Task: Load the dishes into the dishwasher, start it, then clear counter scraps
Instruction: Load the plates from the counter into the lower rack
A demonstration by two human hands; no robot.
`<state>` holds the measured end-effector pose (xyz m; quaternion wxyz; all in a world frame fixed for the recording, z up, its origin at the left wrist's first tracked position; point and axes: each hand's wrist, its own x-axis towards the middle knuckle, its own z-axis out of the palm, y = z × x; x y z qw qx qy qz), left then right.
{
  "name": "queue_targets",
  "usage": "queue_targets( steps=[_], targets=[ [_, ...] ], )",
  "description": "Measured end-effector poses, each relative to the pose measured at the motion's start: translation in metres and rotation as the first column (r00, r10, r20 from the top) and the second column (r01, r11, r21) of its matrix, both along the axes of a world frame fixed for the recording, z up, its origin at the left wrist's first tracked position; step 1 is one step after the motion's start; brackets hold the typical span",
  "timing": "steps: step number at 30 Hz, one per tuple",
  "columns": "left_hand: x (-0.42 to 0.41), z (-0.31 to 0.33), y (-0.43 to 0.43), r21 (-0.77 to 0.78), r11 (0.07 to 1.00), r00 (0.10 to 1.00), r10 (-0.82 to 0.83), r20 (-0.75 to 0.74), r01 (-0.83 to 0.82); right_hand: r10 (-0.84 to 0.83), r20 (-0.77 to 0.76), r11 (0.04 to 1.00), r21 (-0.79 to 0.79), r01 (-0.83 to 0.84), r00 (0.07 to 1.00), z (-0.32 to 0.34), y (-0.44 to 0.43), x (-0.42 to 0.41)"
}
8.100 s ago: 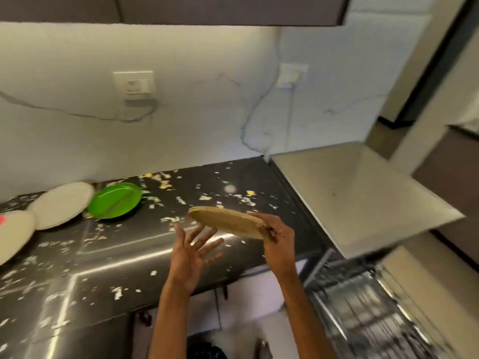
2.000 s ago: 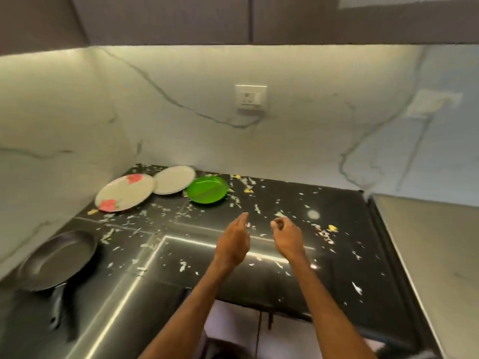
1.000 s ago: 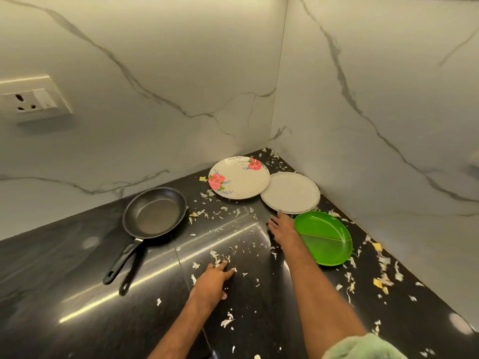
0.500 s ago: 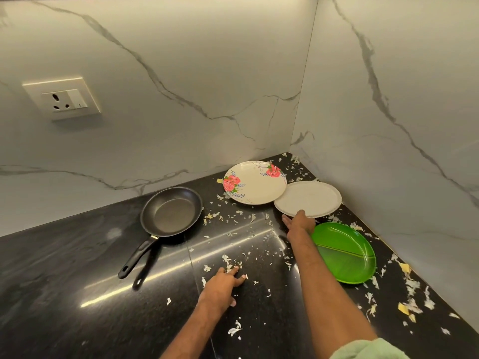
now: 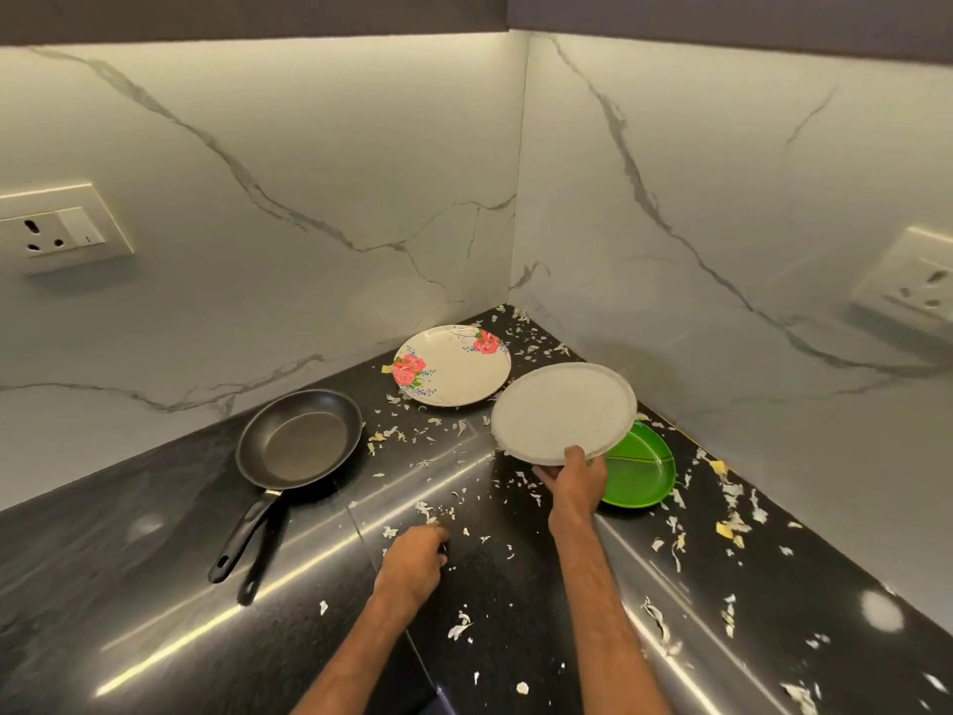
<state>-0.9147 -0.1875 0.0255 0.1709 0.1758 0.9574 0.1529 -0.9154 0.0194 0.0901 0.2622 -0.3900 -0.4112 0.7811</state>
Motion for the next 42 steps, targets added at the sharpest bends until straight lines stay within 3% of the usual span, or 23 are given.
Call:
queue_targets(
  steps=[5,9,12,14,16,17,20,22,25,27,29,31,36,39,42],
  targets=[
    [0.023,0.005,0.004,0.39,0.92,0.95,0.158,-0.27,-0.042,-0.081,-0.082,0.976,-0.208,0.063,0.993,0.004,-0.021,0.08],
    [0.043,0.039,0.021,0.599,0.792,0.97,0.22,-0.102,-0.116,-0.118,-0.157,0.98,-0.178,0.09,0.98,0.009,-0.042,0.13],
    [0.064,0.062,0.027,0.682,0.72,0.99,0.129,0.055,-0.132,-0.184,-0.18,0.976,-0.146,0.159,0.966,0.006,-0.056,0.169],
    [0.084,0.074,0.032,0.734,0.641,0.96,0.014,0.281,-0.224,-0.228,-0.215,0.971,-0.121,0.206,0.95,0.0,-0.069,0.2],
    [0.111,0.08,0.036,0.767,0.554,0.861,-0.164,0.481,-0.323,-0.271,-0.249,0.962,-0.1,0.254,0.93,0.0,-0.086,0.233],
    [0.124,0.081,0.038,0.78,0.534,0.829,-0.234,0.508,-0.327,-0.291,-0.26,0.957,-0.081,0.28,0.921,-0.002,-0.093,0.247],
    [0.169,0.086,0.036,0.764,0.555,0.721,-0.376,0.583,-0.328,-0.414,-0.253,0.905,-0.012,0.426,0.874,0.0,-0.112,0.305],
    [0.191,0.092,0.035,0.713,0.567,0.56,-0.459,0.69,-0.413,-0.503,-0.23,0.846,0.069,0.529,0.833,0.002,-0.118,0.347],
    [0.222,0.101,0.032,0.603,0.575,0.212,-0.603,0.769,-0.553,-0.497,-0.231,0.773,0.32,0.547,0.837,0.009,-0.126,0.416],
    [0.235,0.105,0.028,0.579,0.596,0.093,-0.648,0.756,-0.556,-0.475,-0.202,0.734,0.446,0.512,0.856,0.008,-0.127,0.452],
    [0.253,0.107,0.027,0.616,0.637,0.111,-0.648,0.753,-0.463,-0.491,-0.162,0.686,0.533,0.495,0.856,0.004,-0.128,0.487],
    [0.279,0.104,0.03,0.651,0.678,0.195,-0.627,0.755,-0.341,-0.56,-0.124,0.649,0.548,0.527,0.819,-0.004,-0.128,0.517],
    [0.346,0.102,0.045,0.638,0.743,0.268,-0.584,0.766,-0.203,-0.745,-0.145,0.618,0.219,0.755,0.652,-0.01,-0.131,0.579],
    [0.391,0.1,0.052,0.664,0.744,0.343,-0.607,0.717,-0.071,-0.747,-0.156,0.659,-0.043,0.751,0.647,-0.023,-0.143,0.632],
    [0.445,0.092,0.05,0.679,0.725,0.395,-0.66,0.639,0.112,-0.643,0.037,0.762,-0.065,0.644,0.765,-0.044,-0.169,0.706]
  ],
)
